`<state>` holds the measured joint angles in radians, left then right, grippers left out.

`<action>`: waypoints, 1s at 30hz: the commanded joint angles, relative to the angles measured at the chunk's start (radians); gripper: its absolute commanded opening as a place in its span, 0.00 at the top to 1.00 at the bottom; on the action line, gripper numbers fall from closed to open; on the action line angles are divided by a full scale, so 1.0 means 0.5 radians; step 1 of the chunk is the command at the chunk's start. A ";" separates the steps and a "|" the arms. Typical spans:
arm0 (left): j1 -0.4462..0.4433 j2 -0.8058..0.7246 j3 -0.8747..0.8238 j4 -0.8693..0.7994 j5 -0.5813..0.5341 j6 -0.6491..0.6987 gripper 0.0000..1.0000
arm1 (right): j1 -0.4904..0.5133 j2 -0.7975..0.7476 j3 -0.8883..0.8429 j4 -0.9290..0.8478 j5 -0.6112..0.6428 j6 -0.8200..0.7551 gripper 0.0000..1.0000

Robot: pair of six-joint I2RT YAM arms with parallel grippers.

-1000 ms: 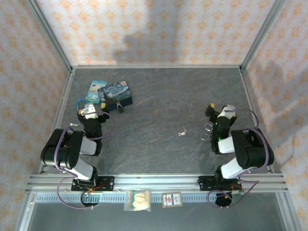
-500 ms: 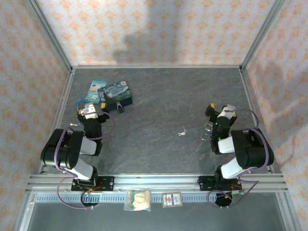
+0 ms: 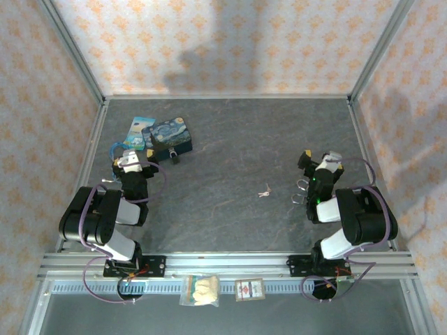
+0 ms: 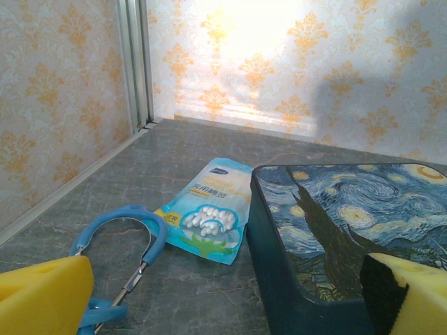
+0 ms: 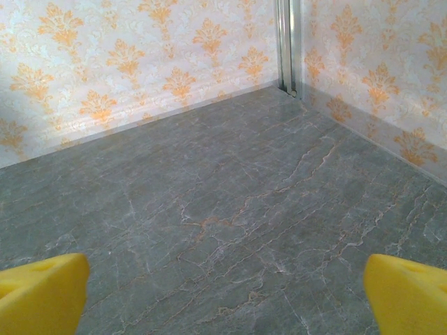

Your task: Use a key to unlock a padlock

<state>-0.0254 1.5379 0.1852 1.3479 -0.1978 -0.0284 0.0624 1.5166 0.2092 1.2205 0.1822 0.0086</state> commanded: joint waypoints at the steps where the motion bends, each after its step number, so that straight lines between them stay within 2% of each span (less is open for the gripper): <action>1: -0.016 -0.126 0.072 -0.153 -0.114 -0.028 0.01 | 0.012 -0.141 0.142 -0.240 0.047 -0.023 0.00; 5: -0.053 -0.347 0.255 -0.651 -0.318 -0.047 0.03 | 0.051 -0.326 0.287 -0.598 0.165 -0.011 0.00; 9: -0.131 -0.534 0.354 -0.803 -0.393 -0.111 0.05 | 0.073 -0.502 0.441 -1.032 0.179 0.297 0.01; 14: -0.314 -0.661 0.583 -1.155 -0.162 -0.387 0.05 | 0.116 -0.503 0.818 -2.068 0.014 0.928 0.07; 16: -0.409 -0.656 0.663 -1.245 -0.055 -0.495 0.04 | 0.148 -0.450 0.897 -2.350 -0.103 1.032 0.14; 19: -0.555 -0.597 0.712 -1.250 0.131 -0.712 0.04 | 0.232 -0.399 0.915 -2.529 -0.366 1.002 0.27; 22: -0.725 -0.534 0.738 -1.238 0.178 -0.828 0.04 | 0.332 -0.366 0.907 -2.634 -0.607 0.992 0.35; 25: -0.857 -0.476 0.760 -1.224 0.168 -0.921 0.05 | 0.482 -0.317 0.932 -2.754 -0.678 0.969 0.42; 30: -0.928 -0.382 0.768 -1.164 0.297 -1.068 0.06 | 0.725 -0.133 1.055 -2.992 -0.638 0.926 0.56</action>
<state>-0.4816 1.3308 0.5385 0.7517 -0.1024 -0.4847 0.3859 1.4120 0.6857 -0.1474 -0.1318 0.4767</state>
